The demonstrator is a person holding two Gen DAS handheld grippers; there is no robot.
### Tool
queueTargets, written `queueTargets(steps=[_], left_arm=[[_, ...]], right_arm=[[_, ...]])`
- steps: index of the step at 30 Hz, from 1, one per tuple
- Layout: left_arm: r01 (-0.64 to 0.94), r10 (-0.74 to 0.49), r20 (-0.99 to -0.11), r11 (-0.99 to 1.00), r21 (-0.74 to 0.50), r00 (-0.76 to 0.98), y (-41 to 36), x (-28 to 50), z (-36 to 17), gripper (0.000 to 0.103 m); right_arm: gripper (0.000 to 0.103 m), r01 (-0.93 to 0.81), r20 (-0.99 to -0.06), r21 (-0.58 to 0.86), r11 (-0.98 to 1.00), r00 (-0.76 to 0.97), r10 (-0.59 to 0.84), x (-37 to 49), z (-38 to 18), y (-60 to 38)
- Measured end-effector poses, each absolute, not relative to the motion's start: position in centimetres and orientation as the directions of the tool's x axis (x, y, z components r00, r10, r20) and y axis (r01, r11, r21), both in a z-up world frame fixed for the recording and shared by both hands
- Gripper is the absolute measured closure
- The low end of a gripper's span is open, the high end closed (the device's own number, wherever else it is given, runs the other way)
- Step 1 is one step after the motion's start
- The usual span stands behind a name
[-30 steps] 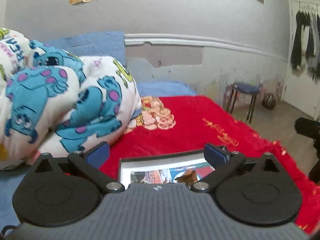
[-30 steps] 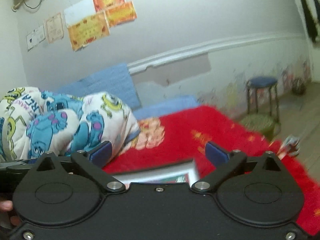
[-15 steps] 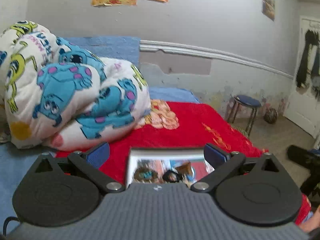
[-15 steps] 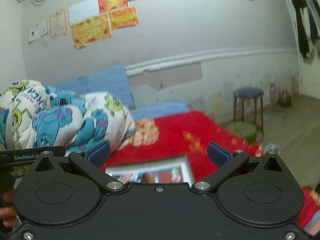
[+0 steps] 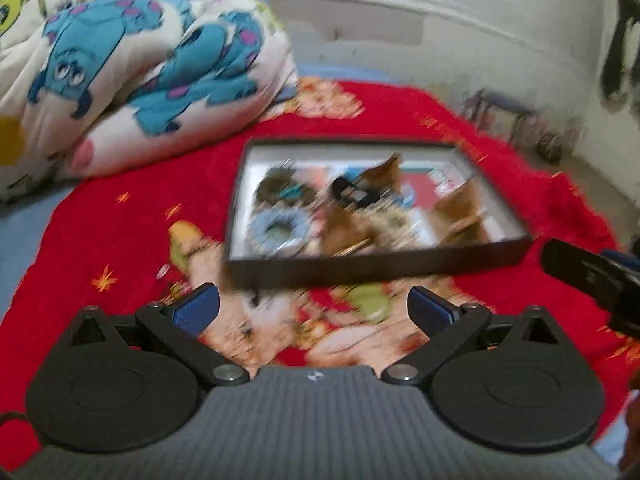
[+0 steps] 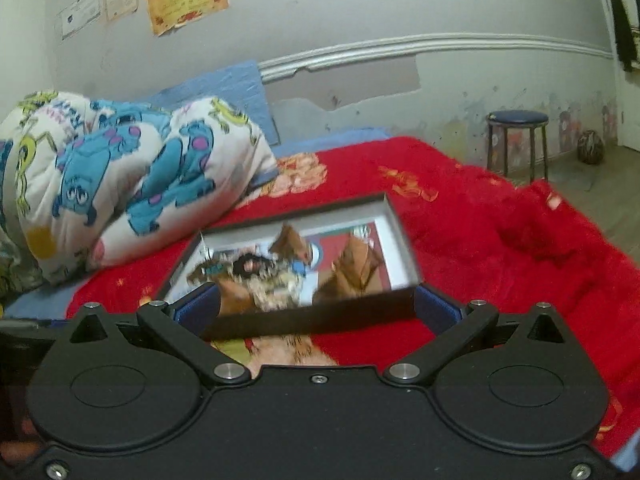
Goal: Organize objects
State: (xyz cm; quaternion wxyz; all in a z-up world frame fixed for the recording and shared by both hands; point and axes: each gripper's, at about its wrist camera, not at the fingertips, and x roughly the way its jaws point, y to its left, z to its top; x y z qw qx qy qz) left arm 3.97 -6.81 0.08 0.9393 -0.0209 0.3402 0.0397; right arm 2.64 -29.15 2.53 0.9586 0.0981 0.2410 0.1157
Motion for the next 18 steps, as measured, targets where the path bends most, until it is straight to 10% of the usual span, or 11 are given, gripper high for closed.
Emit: queueTargets(steps=[18], left_arm=[[-0.162, 0.146, -0.689, 0.986, 0.042, 0.71, -7.9, 4.8, -6.8, 0.0]], right_arm=[[0.0, -0.212, -0.617, 0.025, 0.977, 0.766, 0.182, 4.1, -7.9, -25.4]])
